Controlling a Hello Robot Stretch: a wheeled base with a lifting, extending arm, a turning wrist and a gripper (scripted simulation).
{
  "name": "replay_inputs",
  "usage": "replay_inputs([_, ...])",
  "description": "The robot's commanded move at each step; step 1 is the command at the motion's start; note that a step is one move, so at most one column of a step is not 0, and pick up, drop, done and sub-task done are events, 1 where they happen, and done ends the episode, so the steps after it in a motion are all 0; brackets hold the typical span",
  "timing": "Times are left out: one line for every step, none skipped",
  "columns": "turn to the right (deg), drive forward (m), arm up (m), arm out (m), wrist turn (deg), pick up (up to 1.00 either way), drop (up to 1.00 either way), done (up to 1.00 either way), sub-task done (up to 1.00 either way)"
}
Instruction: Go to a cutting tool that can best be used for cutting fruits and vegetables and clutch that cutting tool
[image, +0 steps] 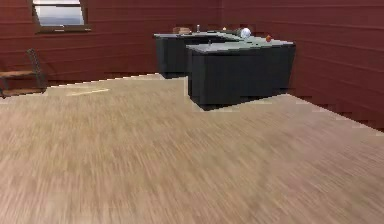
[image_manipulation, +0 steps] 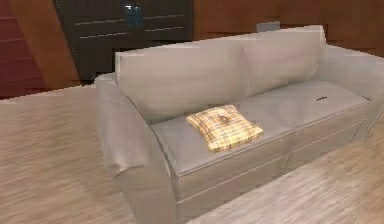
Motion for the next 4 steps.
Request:
replay_inputs([0.0, 0.20, 0.00, 0.00, 0.0, 0.00, 0.00, 0.00, 0.00])
replay_inputs([18.0, 0.00, 0.00, 0.00, 0.0, 0.00, 0.00, 0.00, 0.00])
replay_inputs([0.0, 1.00, 0.00, 0.00, 0.0, 0.00, 0.00, 0.00, 0.00])
replay_inputs([3.0, 0.00, 0.00, 0.00, 0.0, 0.00, 0.00, 0.00, 0.00])
